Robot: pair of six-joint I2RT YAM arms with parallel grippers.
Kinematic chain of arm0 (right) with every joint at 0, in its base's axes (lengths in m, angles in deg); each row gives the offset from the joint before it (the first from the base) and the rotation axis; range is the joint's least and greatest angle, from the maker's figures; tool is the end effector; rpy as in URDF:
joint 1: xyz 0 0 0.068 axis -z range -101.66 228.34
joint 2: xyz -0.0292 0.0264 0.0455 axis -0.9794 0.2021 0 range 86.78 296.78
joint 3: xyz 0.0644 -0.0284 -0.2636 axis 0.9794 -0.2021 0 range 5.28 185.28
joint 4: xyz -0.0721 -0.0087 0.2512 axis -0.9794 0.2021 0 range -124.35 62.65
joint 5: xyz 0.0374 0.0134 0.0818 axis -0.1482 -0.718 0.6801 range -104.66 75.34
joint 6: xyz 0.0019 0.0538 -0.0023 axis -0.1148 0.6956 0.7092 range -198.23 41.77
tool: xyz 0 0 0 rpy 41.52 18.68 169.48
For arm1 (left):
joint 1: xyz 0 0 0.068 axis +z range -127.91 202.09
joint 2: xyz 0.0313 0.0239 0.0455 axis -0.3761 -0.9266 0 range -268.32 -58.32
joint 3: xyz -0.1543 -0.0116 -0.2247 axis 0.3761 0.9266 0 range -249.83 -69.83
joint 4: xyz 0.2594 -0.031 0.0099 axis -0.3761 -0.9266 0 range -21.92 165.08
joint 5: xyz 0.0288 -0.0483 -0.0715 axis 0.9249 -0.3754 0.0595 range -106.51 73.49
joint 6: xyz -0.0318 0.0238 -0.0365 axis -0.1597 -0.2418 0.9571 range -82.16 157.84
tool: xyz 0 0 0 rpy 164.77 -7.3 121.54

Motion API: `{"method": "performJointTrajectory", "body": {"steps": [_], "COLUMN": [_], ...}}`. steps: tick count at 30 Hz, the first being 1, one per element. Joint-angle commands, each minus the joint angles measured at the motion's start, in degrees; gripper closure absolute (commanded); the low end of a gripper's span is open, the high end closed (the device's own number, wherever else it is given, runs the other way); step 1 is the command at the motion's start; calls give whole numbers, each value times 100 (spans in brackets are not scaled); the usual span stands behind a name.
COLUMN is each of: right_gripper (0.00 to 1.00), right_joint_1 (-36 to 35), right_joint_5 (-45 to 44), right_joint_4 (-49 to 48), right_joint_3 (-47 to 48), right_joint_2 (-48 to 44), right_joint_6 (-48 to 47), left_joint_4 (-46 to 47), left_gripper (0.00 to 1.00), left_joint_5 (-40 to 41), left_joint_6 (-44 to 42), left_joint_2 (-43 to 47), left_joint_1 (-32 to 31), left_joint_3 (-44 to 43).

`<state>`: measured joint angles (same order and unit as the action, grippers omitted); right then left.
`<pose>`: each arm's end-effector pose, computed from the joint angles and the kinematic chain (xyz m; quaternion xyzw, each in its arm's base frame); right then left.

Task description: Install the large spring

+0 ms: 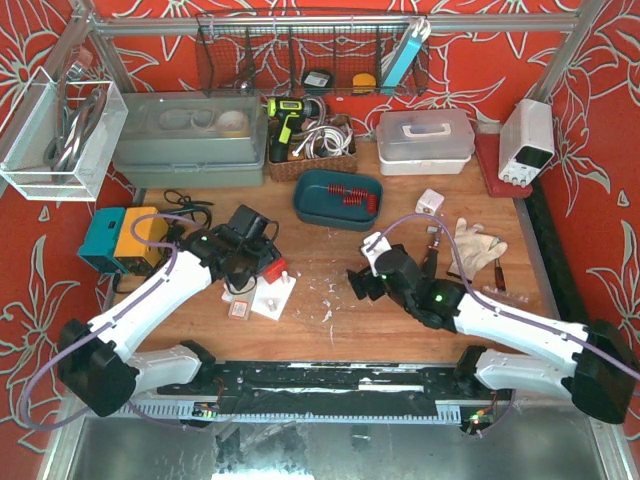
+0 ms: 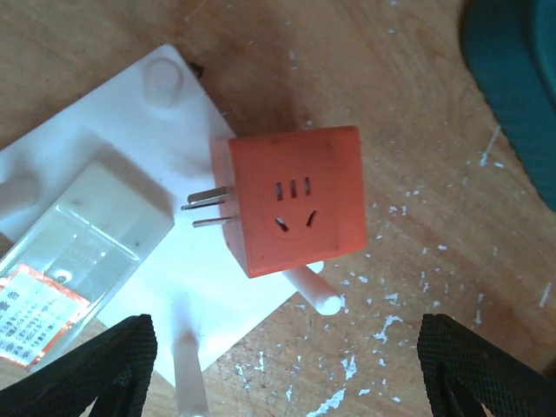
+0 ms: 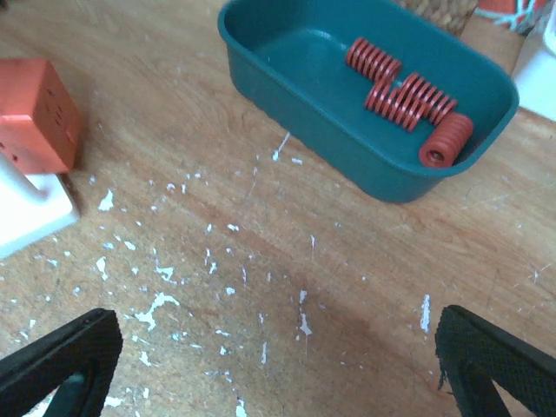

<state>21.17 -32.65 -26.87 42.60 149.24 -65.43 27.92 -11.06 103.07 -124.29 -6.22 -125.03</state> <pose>0.1371 0.1924 0.2396 -0.2577 0.8306 0.1595 0.4671 0.1975 -0.1025 0.2750 -0.3164 0.9065 -0.1697 0.2222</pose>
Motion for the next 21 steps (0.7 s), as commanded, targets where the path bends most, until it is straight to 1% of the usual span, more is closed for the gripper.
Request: {"method": "performJointTrajectory", "body": {"steps": [1, 4, 7, 15, 21], "right_gripper": [1, 1, 1, 1, 1], "right_joint_1": [-16, -14, -14, -15, -14], "right_joint_5": [-224, -484, -514, -513, -599], "right_joint_4": [-916, -1183, -1340, -1260, -1154], "right_joint_3": [-410, -681, -841, -785, -740], "right_joint_2": [-718, -1067, -1296, -1248, -1249], "right_joint_6": [-159, -130, -150, -142, -93], "left_joint_4": [-421, -396, -319, -318, -317], "left_gripper": [18, 19, 19, 20, 15], "left_joint_5": [283, 307, 279, 374, 419], "left_joint_6": [355, 379, 323, 353, 346], "left_joint_2": [-212, -381, -634, -1055, -1376], "left_joint_1": [-209, -269, -280, -289, -289], "left_joint_3": [-170, -218, -283, -446, -538]}}
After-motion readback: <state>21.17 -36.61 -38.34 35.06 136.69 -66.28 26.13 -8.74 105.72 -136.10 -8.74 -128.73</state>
